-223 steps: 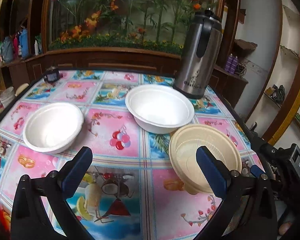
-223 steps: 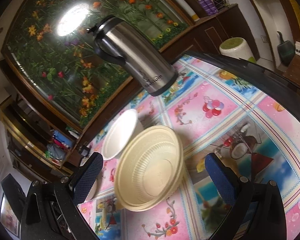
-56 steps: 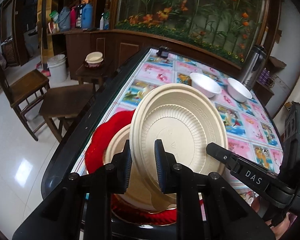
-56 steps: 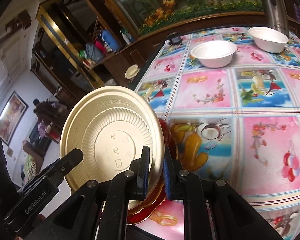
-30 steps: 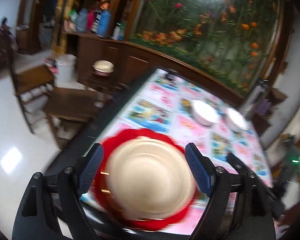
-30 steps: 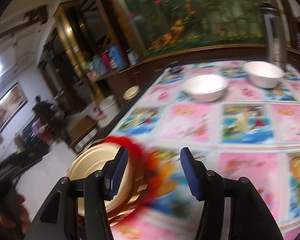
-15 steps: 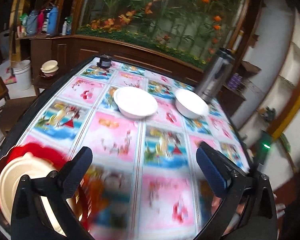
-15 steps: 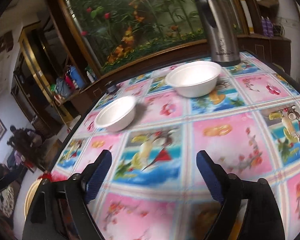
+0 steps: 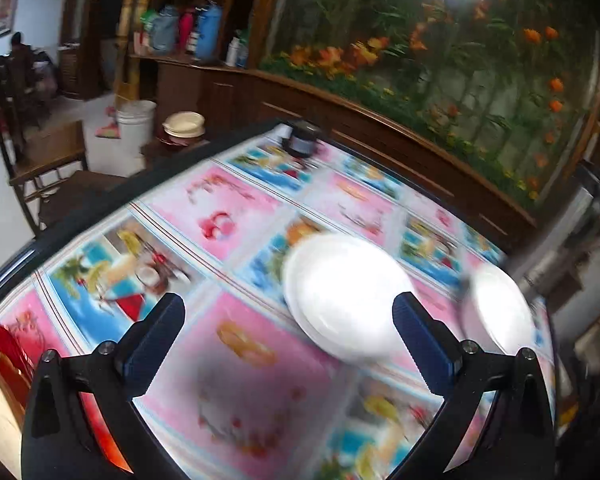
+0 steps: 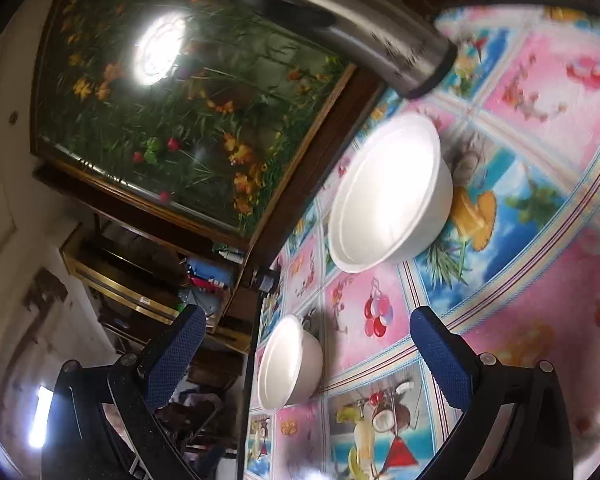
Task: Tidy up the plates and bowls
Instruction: 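Move the open right tool toward the white foam bowl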
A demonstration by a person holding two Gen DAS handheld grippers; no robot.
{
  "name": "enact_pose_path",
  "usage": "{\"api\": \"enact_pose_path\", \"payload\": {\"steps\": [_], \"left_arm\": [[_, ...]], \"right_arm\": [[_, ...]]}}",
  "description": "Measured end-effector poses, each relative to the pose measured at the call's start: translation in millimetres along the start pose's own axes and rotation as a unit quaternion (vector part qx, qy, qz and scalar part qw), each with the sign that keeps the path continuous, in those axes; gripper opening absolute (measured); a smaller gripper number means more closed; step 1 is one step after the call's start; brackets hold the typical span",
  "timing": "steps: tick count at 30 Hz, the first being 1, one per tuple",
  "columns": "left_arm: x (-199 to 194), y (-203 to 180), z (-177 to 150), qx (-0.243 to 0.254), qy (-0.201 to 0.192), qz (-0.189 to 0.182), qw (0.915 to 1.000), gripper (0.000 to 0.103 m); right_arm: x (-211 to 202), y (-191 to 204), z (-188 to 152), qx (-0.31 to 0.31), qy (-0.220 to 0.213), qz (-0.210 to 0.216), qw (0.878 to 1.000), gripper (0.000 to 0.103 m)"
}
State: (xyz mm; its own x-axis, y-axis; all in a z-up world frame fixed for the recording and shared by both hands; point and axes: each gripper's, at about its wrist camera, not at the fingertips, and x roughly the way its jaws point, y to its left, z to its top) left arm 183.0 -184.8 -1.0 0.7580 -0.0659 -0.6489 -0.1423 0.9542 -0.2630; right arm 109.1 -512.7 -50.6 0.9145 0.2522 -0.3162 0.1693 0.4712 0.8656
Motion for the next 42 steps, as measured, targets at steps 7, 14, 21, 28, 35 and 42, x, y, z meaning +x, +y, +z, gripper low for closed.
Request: {"api": "enact_pose_path", "payload": {"steps": [7, 14, 21, 28, 35, 42], "left_arm": [[31.5, 39.9, -0.1, -0.088, -0.010, 0.075, 0.9932, 0.103], [46.3, 32.3, -3.7, -0.091, 0.018, 0.041, 0.9948, 0.103], [61.8, 33.5, -5.3, -0.093, 0.045, 0.040, 0.9939, 0.103], [65.1, 38.9, 0.8, -0.078, 0.047, 0.036, 0.9952, 0.103], [66.4, 22.5, 0.7, -0.048, 0.070, -0.015, 0.9963, 0.103], [76.6, 16.3, -5.2, -0.045, 0.103, -0.057, 0.9920, 0.103]], "right_arm": [[6.8, -12.2, -6.0, 0.007, 0.015, -0.006, 1.000, 0.102], [12.0, 9.3, -19.7, -0.028, 0.026, 0.000, 0.999, 0.102], [17.4, 30.0, -43.7, -0.112, 0.025, -0.040, 0.993, 0.102], [18.2, 34.4, -53.2, -0.138, 0.019, -0.052, 0.989, 0.102], [19.9, 31.9, -54.1, -0.136, 0.016, -0.062, 0.989, 0.102], [14.7, 28.4, -48.9, -0.125, 0.008, -0.056, 0.991, 0.102]]}}
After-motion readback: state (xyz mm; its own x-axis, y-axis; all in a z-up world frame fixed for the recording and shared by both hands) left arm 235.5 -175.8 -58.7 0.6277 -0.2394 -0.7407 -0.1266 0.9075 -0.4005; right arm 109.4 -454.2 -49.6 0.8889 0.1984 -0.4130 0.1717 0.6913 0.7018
